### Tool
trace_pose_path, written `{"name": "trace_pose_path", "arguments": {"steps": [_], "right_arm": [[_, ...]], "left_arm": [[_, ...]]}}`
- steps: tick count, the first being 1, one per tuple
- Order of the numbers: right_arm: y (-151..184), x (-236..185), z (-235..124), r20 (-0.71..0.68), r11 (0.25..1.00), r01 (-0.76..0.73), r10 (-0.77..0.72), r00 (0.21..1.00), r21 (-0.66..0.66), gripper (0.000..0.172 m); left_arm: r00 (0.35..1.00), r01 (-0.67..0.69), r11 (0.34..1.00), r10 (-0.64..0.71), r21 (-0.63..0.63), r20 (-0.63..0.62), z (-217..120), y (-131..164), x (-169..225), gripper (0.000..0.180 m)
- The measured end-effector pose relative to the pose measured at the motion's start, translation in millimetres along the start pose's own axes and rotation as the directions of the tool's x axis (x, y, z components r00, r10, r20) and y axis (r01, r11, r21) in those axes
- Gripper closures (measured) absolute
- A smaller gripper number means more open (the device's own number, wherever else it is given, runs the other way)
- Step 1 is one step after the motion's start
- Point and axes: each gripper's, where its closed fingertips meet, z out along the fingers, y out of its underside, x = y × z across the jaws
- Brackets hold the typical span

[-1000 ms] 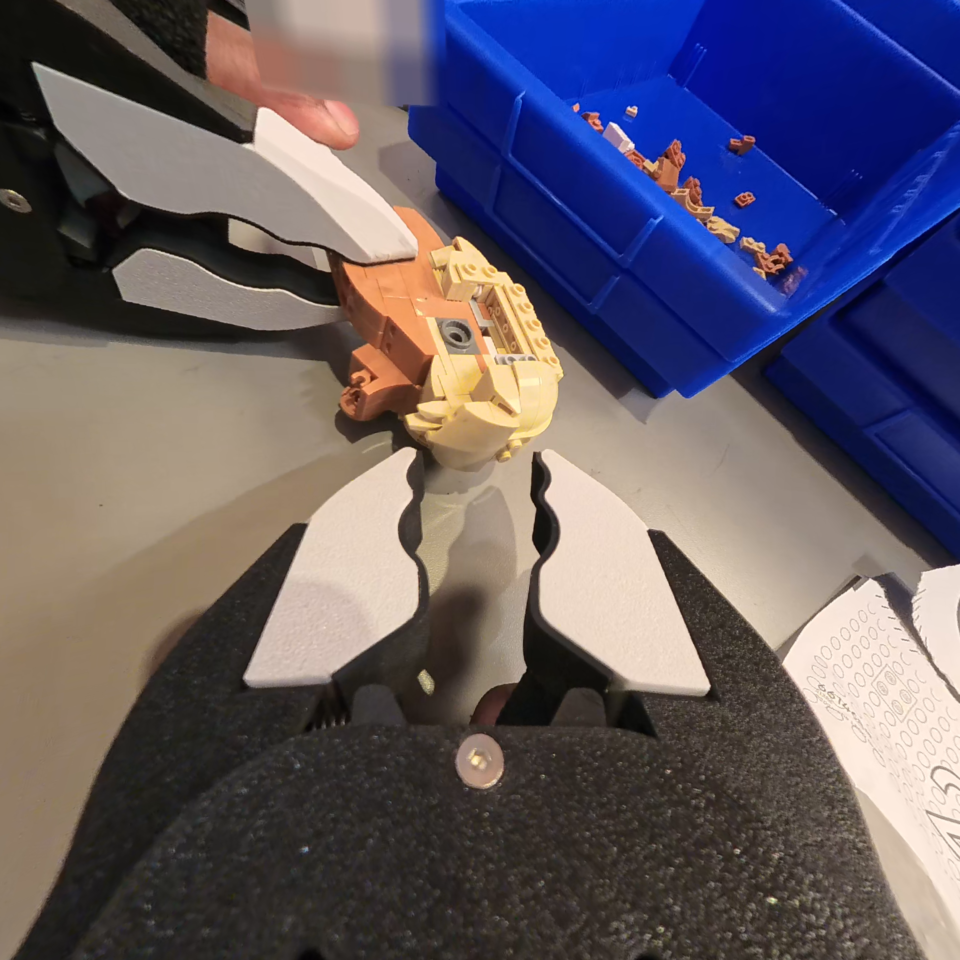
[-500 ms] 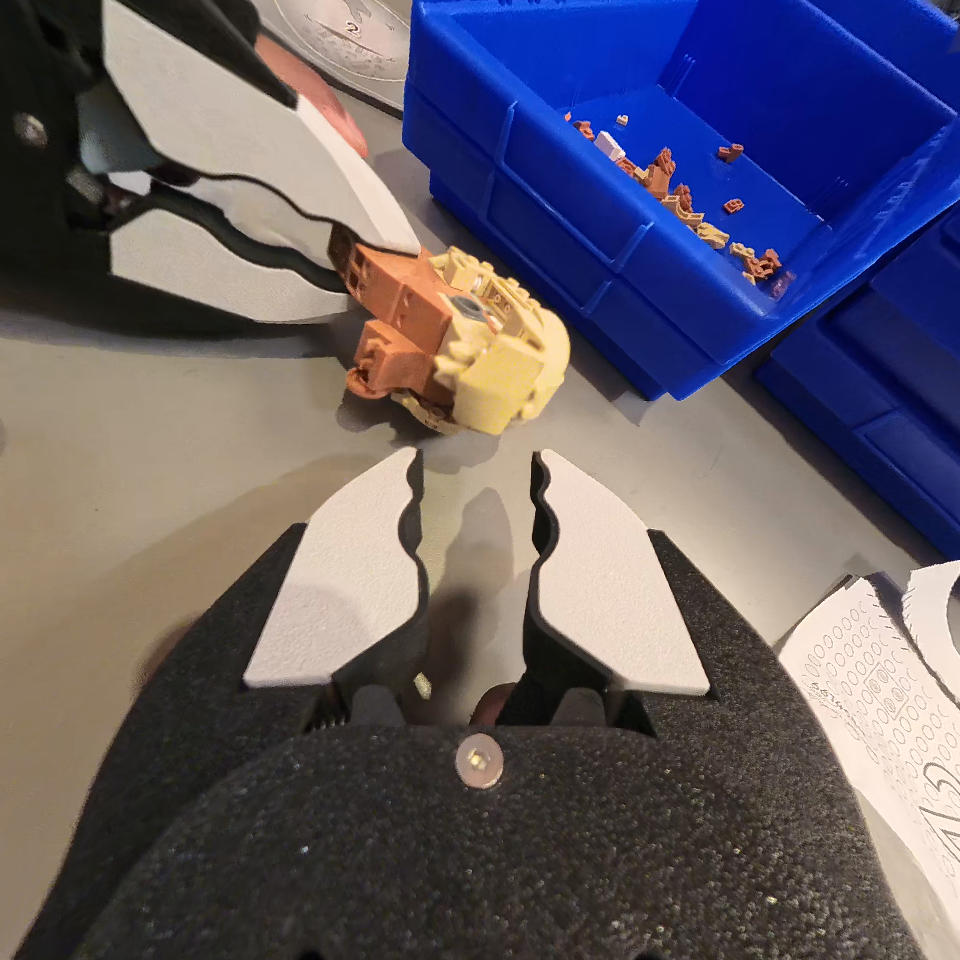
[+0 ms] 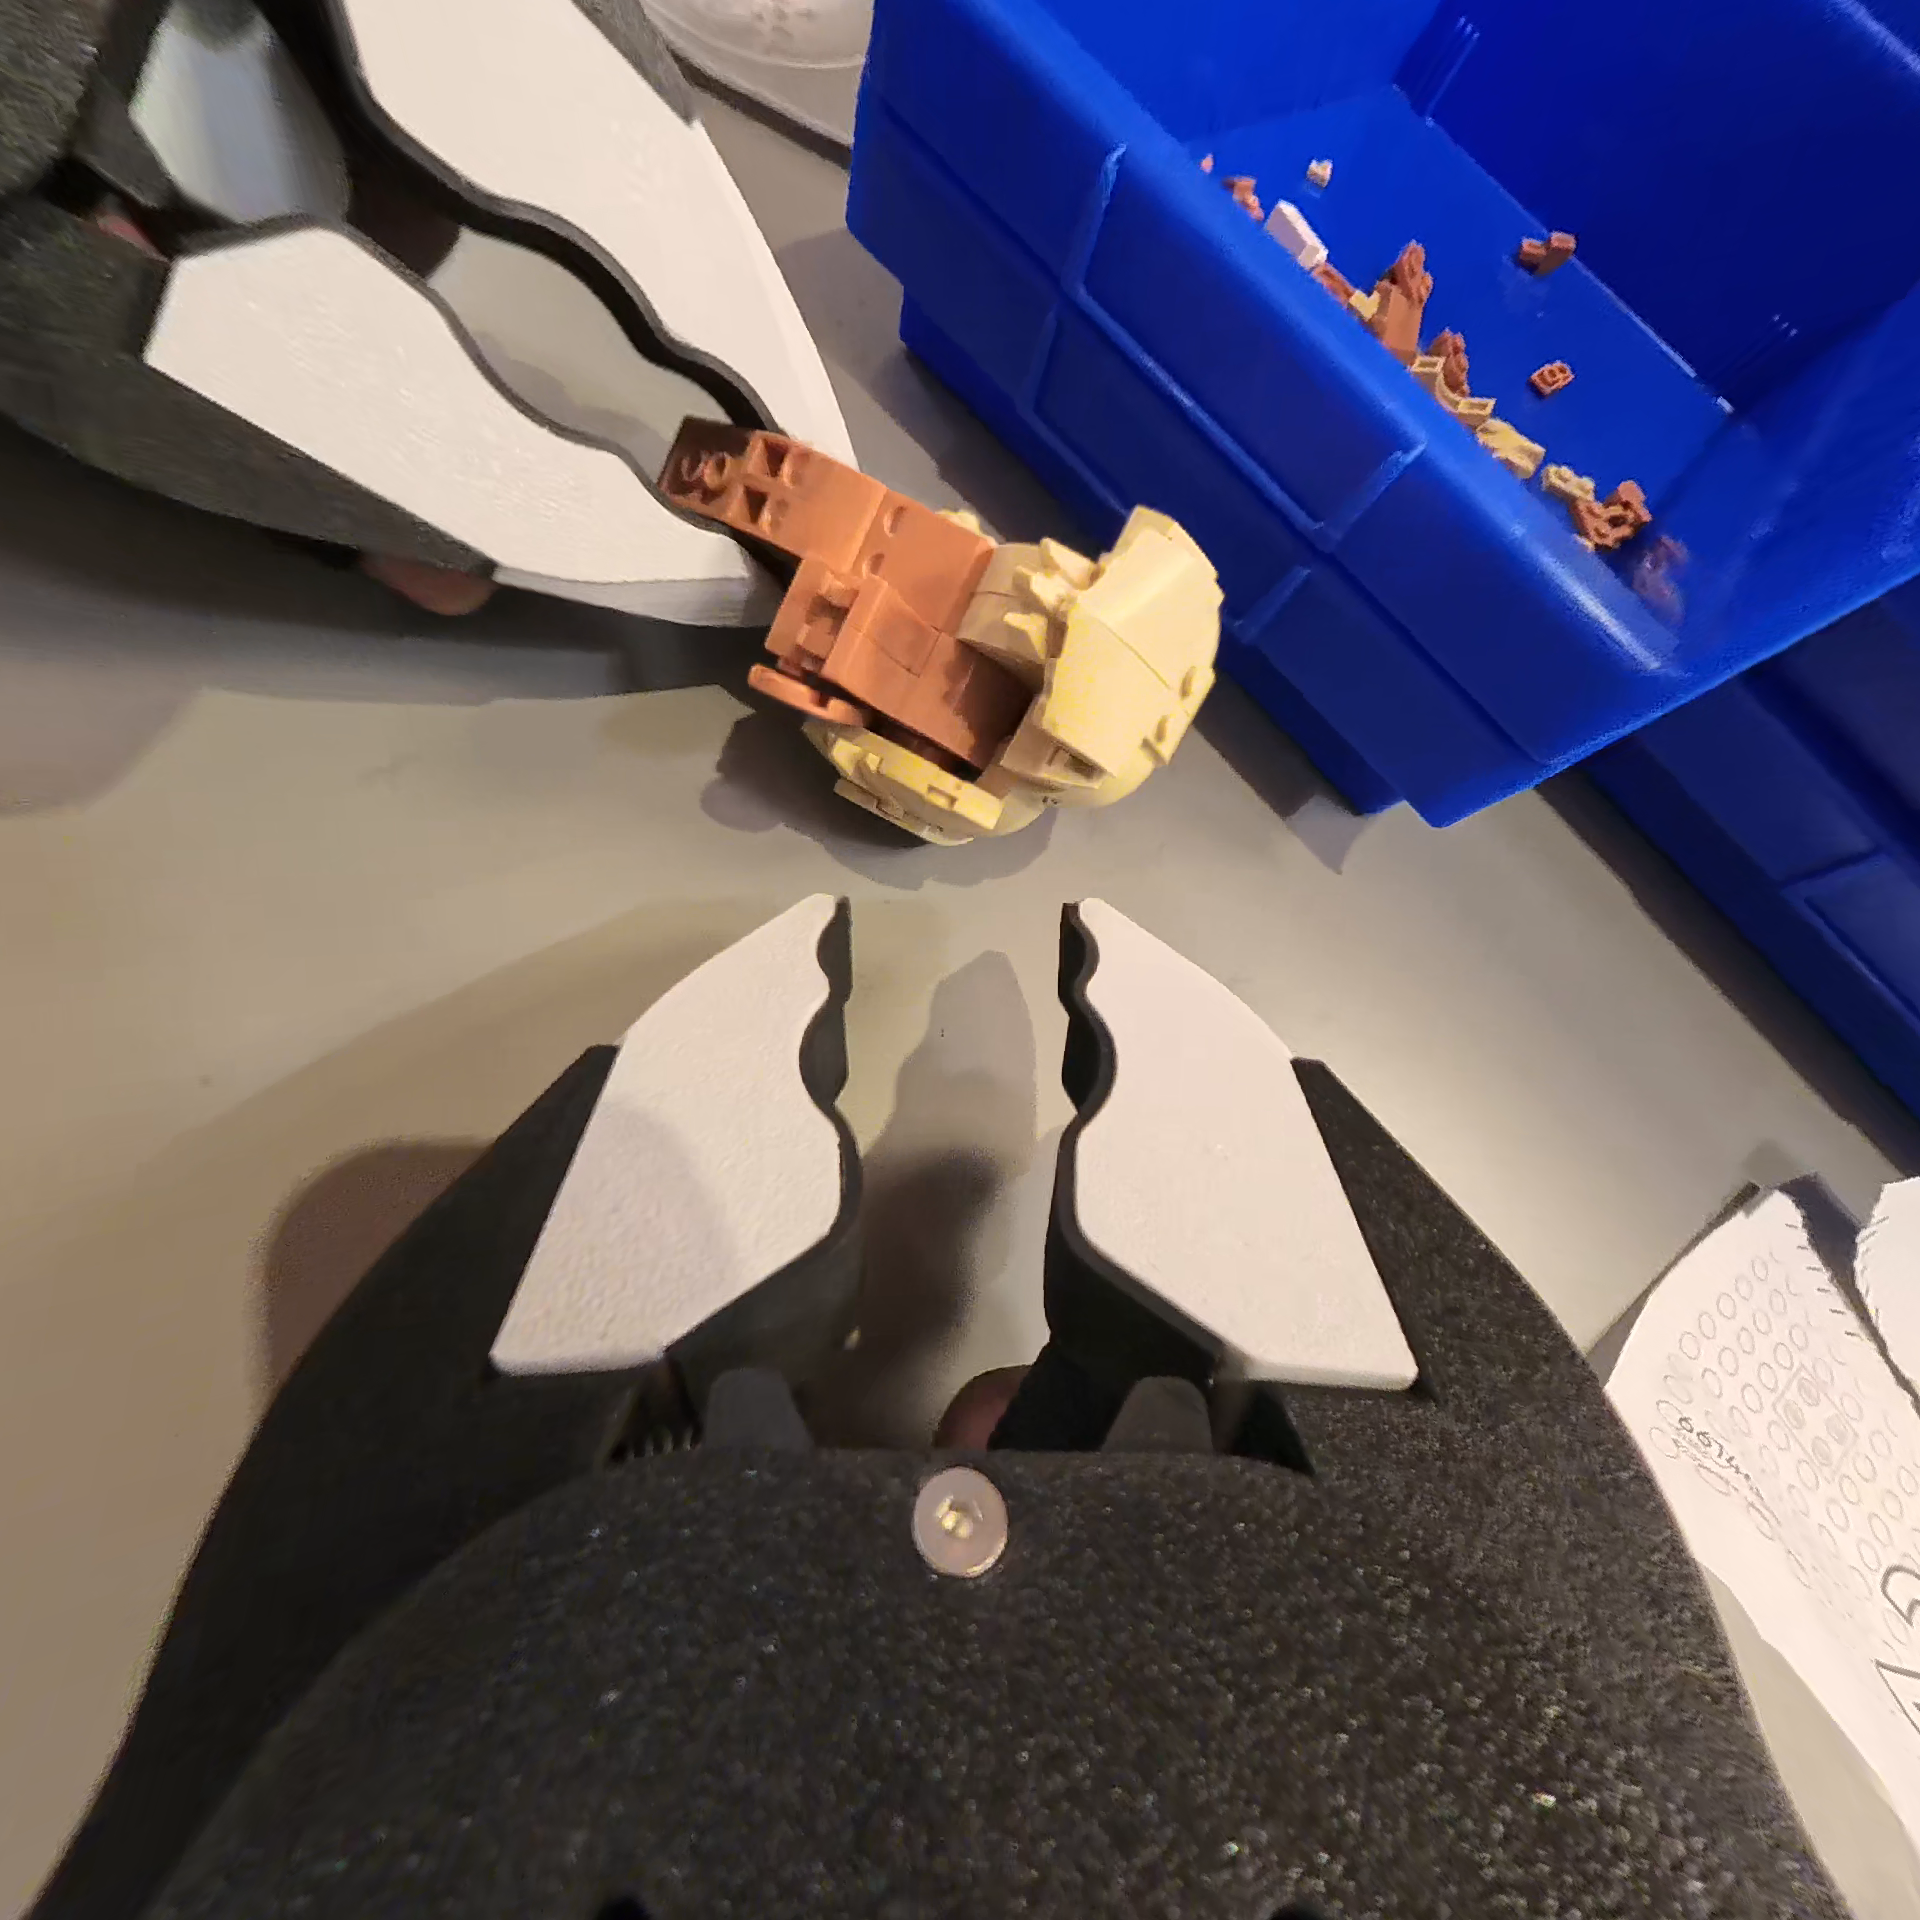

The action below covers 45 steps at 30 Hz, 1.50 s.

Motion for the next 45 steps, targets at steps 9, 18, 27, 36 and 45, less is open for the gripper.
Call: {"name": "trace_pose_path", "arguments": {"steps": [9,18,27,36,45], "right_arm": [[3.5,-3.8,9.2,0.004,0.997,-0.015,0.015,1.0,-0.072,0.138],[2.8,-5.3,8.8,0.008,0.998,-0.004,0.005,1.0,-0.067,0.138],[3.5,-5.3,7.6,0.008,0.998,-0.003,0.003,1.0,-0.064,0.139],[4.1,-2.6,5.3,-0.003,0.998,-0.021,0.021,1.0,-0.055,0.139],[3.9,-3.3,5.4,-0.007,0.998,-0.008,0.007,1.0,-0.055,0.139]], "left_arm": [[0.856,-0.444,0.892,0.451,-0.086,0.252,-7.2,-8.9,-3.5,0.162],[0.777,-0.531,0.836,0.546,-0.139,0.314,-10.9,-11.3,-9.7,0.162],[0.649,-0.635,0.748,0.652,-0.192,0.393,-16.4,-19.1,-14.7,0.162],[0.629,-0.656,0.725,0.679,-0.211,0.378,-13.2,-15.5,-12.5,0.162],[0.641,-0.648,0.734,0.671,-0.206,0.374,-12.4,-15.6,-11.2,0.162]]}}
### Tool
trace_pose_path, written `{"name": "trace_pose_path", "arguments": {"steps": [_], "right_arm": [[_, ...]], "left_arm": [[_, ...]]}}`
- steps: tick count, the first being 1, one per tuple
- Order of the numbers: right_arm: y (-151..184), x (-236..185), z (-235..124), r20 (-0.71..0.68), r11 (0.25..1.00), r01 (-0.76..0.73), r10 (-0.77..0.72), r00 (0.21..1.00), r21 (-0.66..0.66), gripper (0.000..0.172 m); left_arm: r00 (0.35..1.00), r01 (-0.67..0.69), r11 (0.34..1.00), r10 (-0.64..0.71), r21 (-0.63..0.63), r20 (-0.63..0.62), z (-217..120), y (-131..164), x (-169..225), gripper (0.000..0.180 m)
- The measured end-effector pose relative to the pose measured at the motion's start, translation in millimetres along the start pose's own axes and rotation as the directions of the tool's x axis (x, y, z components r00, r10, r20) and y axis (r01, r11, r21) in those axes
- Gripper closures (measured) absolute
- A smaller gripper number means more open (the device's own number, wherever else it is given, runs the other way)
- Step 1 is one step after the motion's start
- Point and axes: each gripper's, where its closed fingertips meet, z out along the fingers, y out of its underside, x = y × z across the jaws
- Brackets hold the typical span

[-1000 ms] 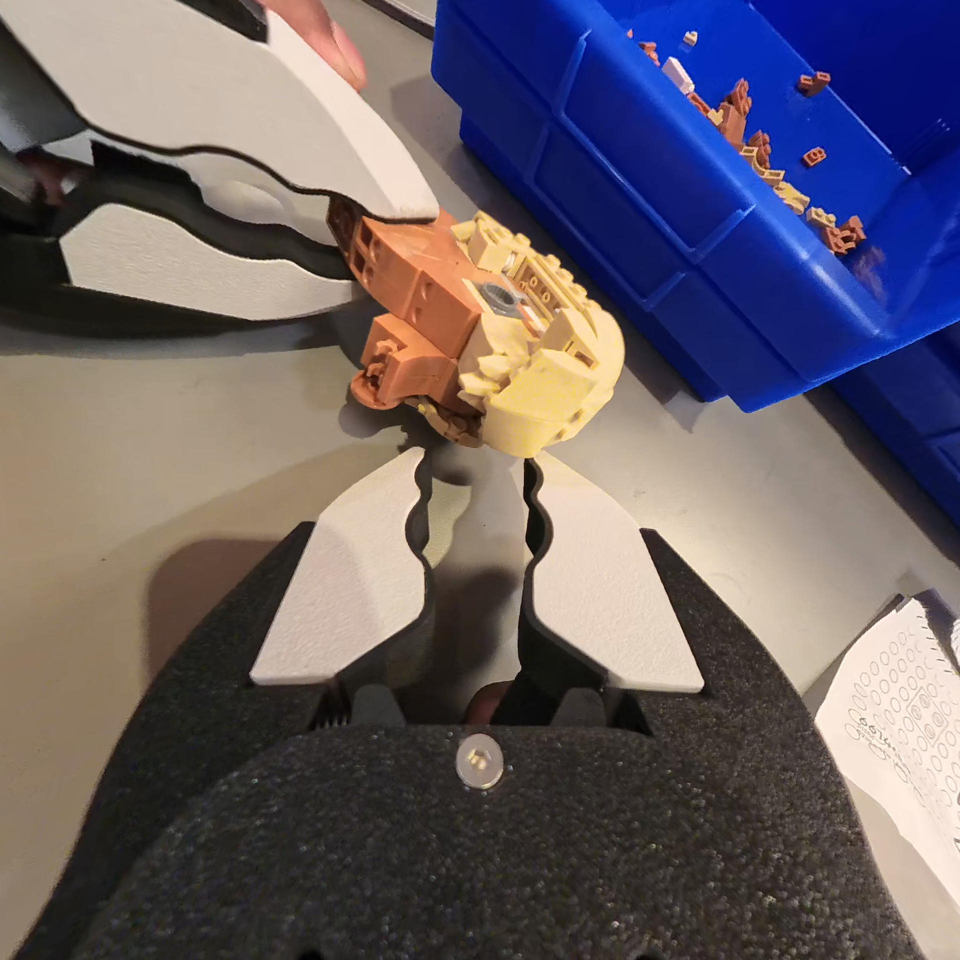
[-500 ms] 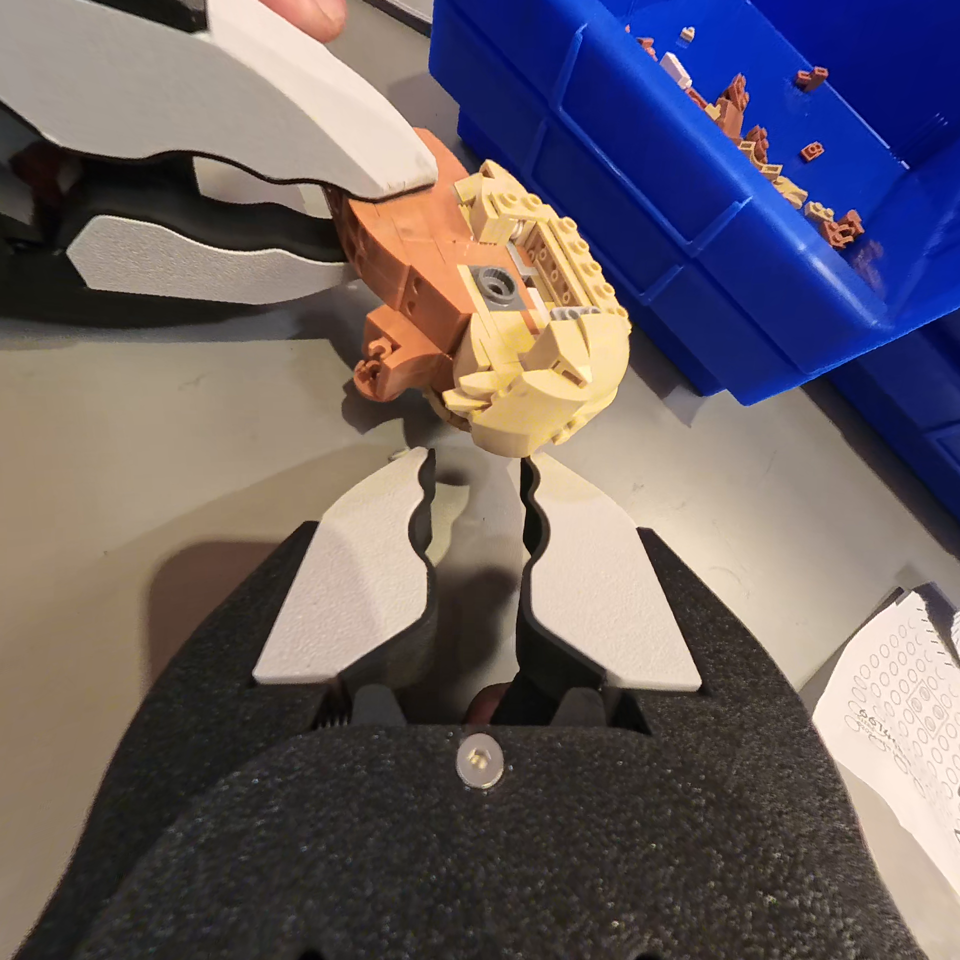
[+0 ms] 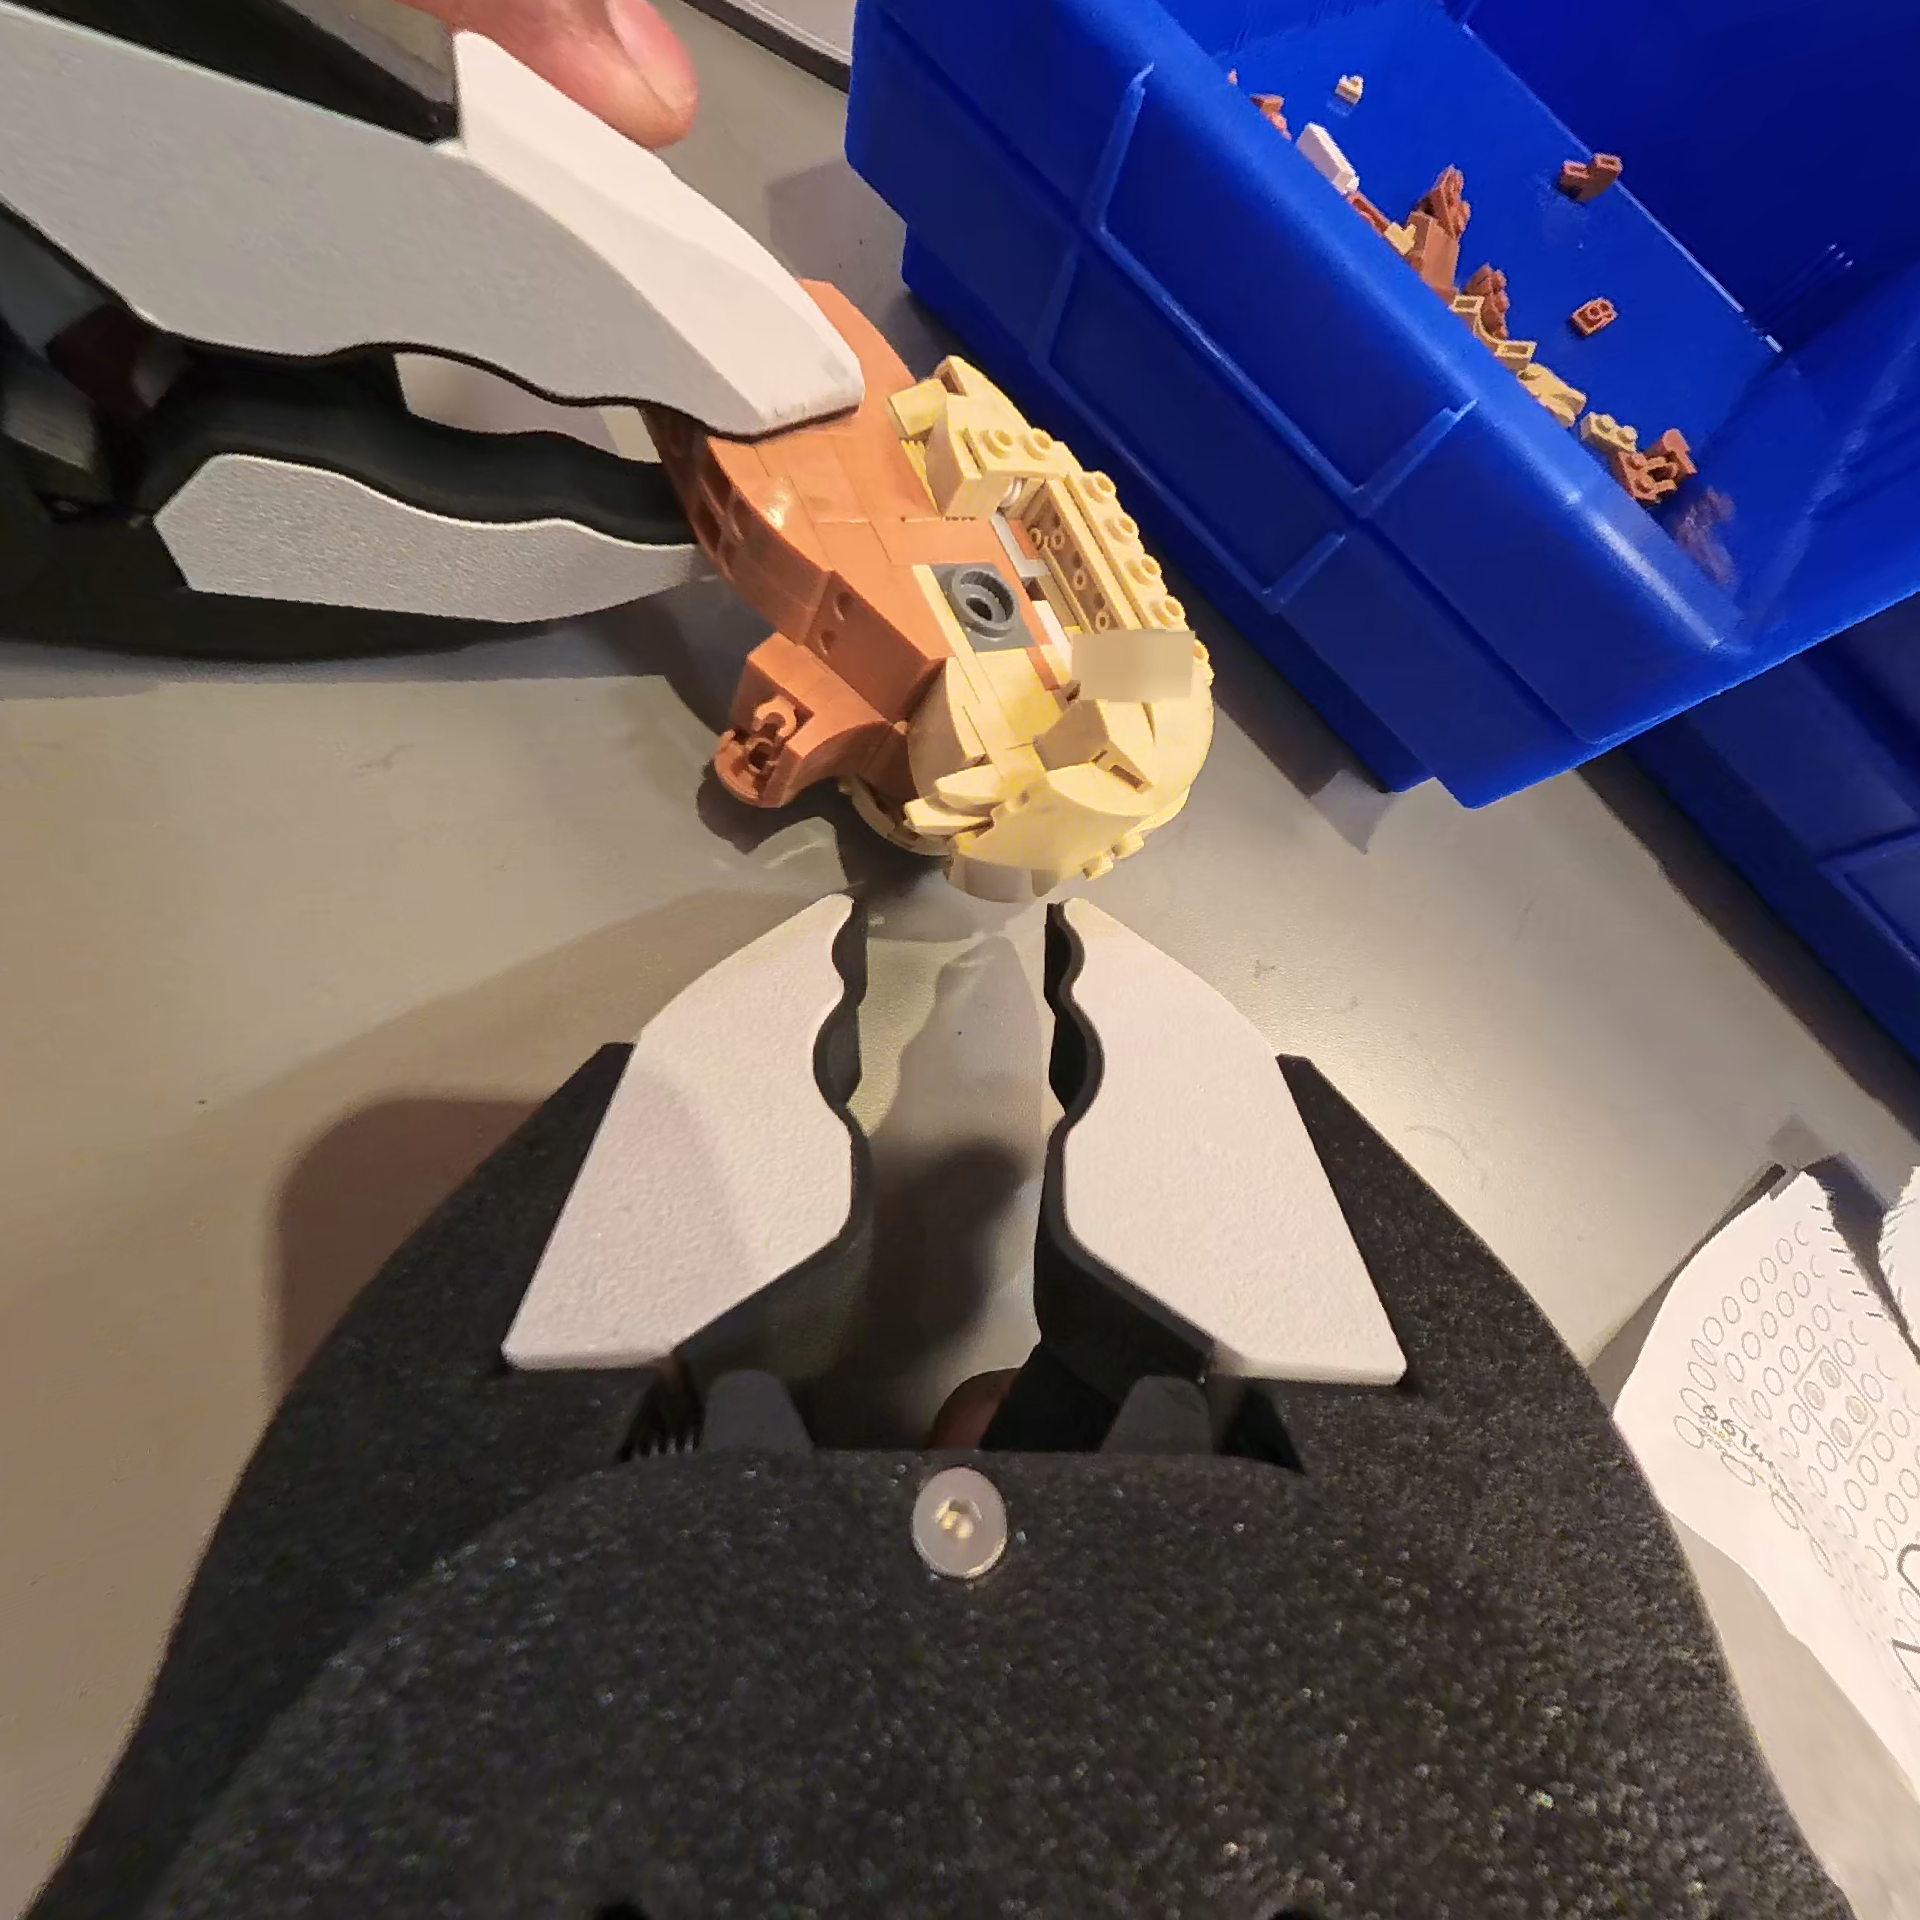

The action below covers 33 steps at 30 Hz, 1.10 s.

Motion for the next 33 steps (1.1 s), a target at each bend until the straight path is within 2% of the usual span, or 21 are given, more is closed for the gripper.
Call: {"name": "trace_pose_path", "arguments": {"steps": [17,23,28,33], "right_arm": [[-2.6,0.0,-2.4,0.022,0.999,-0.025,0.024,0.999,0.03,0.139],[-3.1,1.8,-12.2,0.074,0.994,-0.08,0.075,0.994,0.076,0.138],[-4.9,16.3,-24.3,0.064,0.984,-0.12,0.113,0.992,0.129,0.138],[-27.8,15.5,-33.0,0.053,0.976,-0.018,0.007,0.999,0.215,0.138]], "left_arm": [[1.0,-0.003,1.0,0.003,0.011,-0.005,0.1,-2.6,1.0,0.162],[0.998,-0.061,0.997,0.06,0.045,0.027,-0.3,-5.1,0.4,0.162],[0.99,-0.131,0.988,0.125,0.087,0.068,-1.6,-7.9,-0.1,0.162],[0.977,-0.194,0.974,0.182,0.114,0.112,-2.5,-10.1,-1.3,0.162]]}}
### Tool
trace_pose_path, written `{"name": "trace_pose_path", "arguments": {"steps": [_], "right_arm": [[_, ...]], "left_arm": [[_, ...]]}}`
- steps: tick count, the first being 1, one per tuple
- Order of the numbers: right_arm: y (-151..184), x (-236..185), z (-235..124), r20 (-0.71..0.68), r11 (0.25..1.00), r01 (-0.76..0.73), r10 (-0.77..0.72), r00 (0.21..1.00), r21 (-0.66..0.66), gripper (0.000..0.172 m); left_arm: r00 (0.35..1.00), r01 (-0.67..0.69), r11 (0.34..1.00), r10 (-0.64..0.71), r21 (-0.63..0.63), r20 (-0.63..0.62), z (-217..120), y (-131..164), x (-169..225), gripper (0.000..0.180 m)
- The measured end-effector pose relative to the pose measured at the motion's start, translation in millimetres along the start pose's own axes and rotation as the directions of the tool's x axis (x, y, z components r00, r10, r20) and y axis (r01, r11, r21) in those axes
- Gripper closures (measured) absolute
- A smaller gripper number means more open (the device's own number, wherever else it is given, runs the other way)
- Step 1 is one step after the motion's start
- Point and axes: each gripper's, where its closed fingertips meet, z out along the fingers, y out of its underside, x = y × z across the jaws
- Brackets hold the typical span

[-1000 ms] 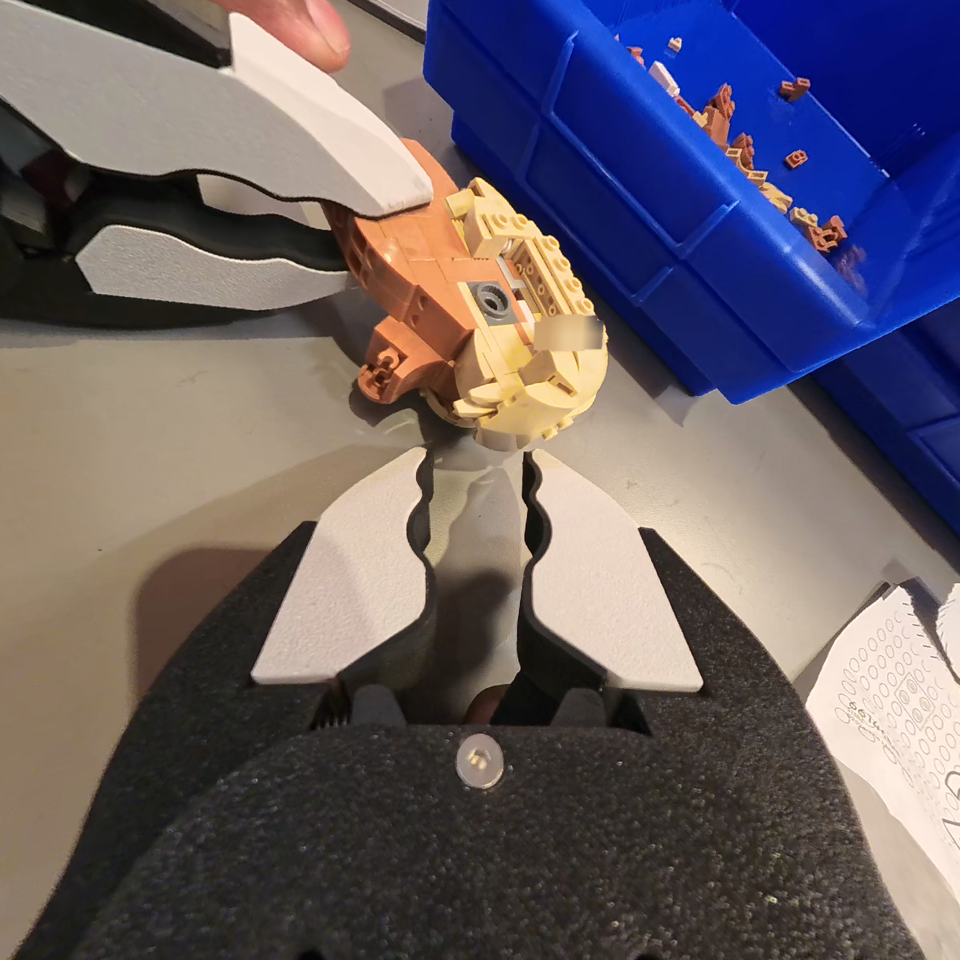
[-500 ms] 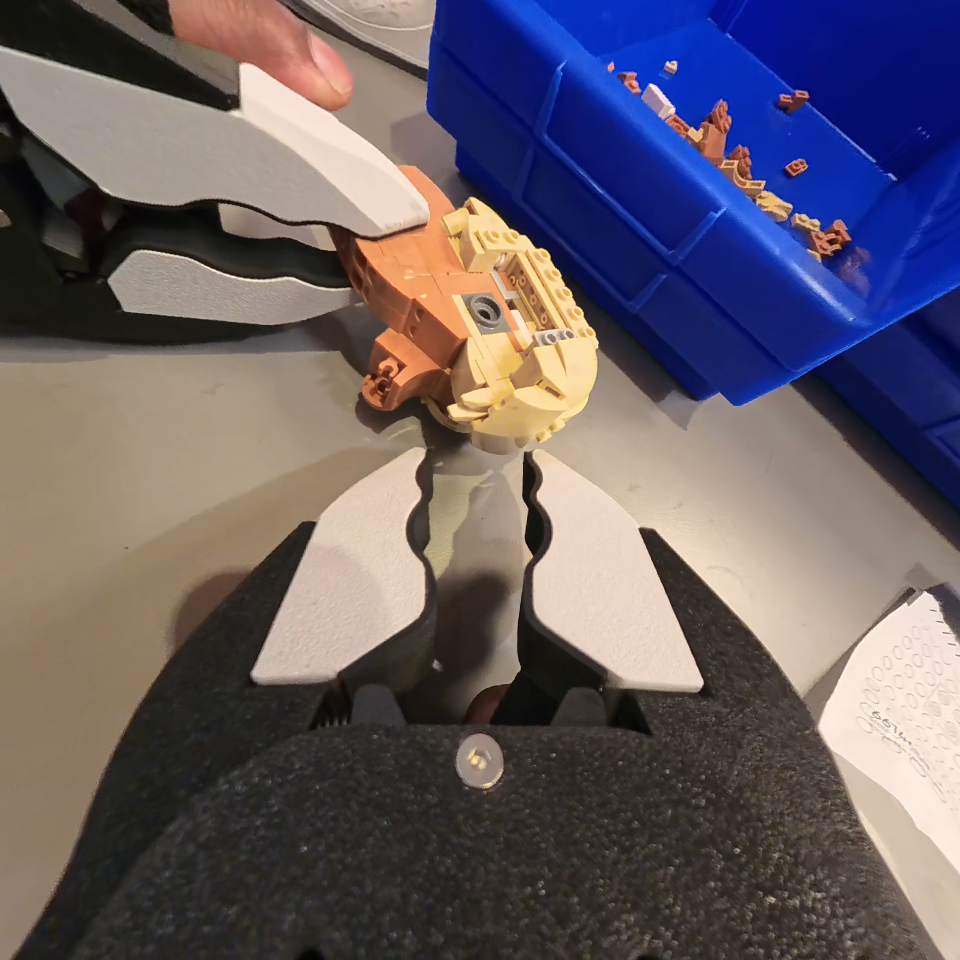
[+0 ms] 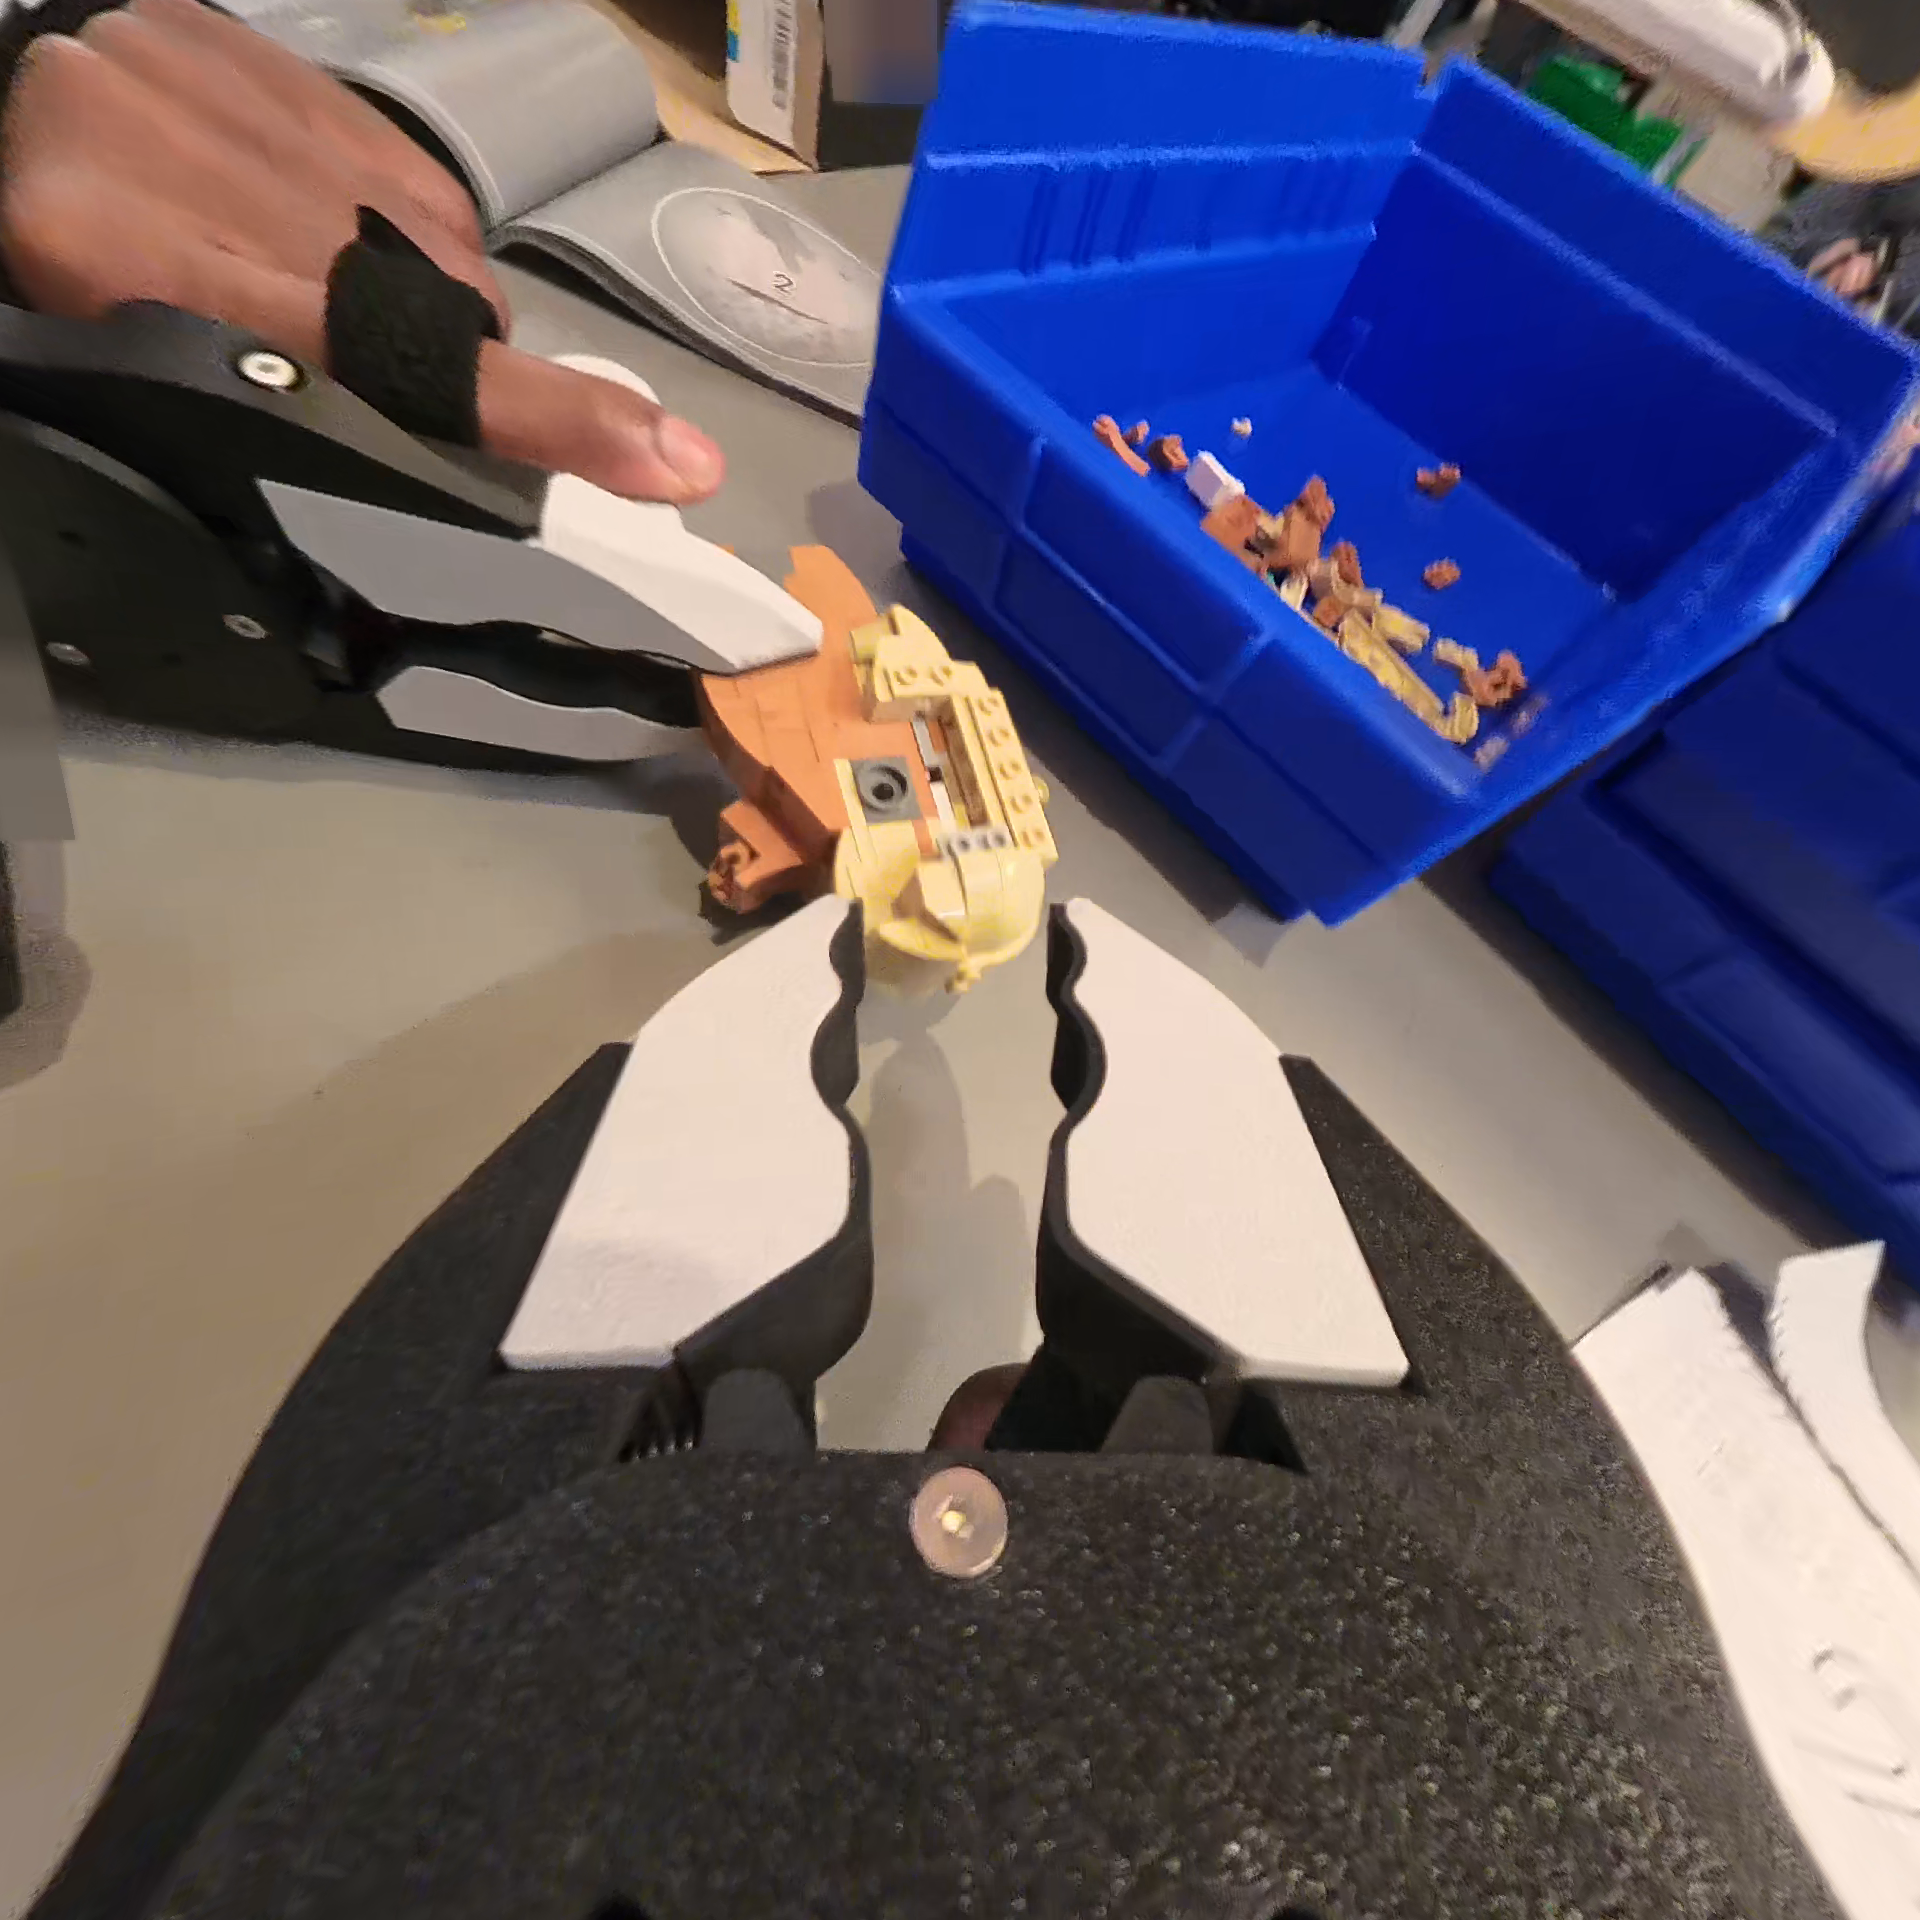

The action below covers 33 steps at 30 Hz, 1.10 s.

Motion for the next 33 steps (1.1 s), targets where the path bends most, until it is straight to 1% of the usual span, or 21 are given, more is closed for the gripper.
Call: {"name": "trace_pose_path", "arguments": {"steps": [5,8,11,15,25,30,33], "right_arm": [[-18.8,-10.7,12.4,0.043,0.979,0.204,-0.202,0.978,-0.032,0.136],[-26.7,-10.9,21.2,0.08,0.957,0.285,-0.28,0.957,-0.059,0.135],[-28.9,-12.3,28.8,0.136,0.939,0.333,-0.32,0.938,-0.088,0.134],[-23.9,-11.7,38.3,0.185,0.916,0.378,-0.351,0.918,-0.138,0.135],[-26.5,-15.7,41.2,0.236,0.913,0.388,-0.353,0.905,-0.123,0.136],[-24.0,-20.5,35.2,0.268,0.876,0.473,-0.435,0.86,-0.097,0.136],[-23.8,-21.8,34.3,0.274,0.851,0.518,-0.48,0.834,-0.087,0.139]], "left_arm": [[0.997,-0.066,0.998,0.065,0.019,0.037,-1.1,-2.6,-2.0,0.162],[0.995,-0.087,0.996,0.085,0.029,0.051,-2.1,-3.5,-3.4,0.162],[0.993,-0.099,0.994,0.097,0.037,0.061,-2.9,-3.5,-4.1,0.162],[0.992,-0.106,0.993,0.103,0.05,0.07,-3.9,-3.3,-4.8,0.162],[0.988,-0.129,0.988,0.121,0.083,0.091,-6.8,-3.8,-6.3,0.162],[0.989,-0.125,0.984,0.113,0.125,0.1,-9.4,-5.7,-6.5,0.162],[0.99,-0.114,0.984,0.101,0.135,0.098,-9.9,-5.1,-6.2,0.162]]}}
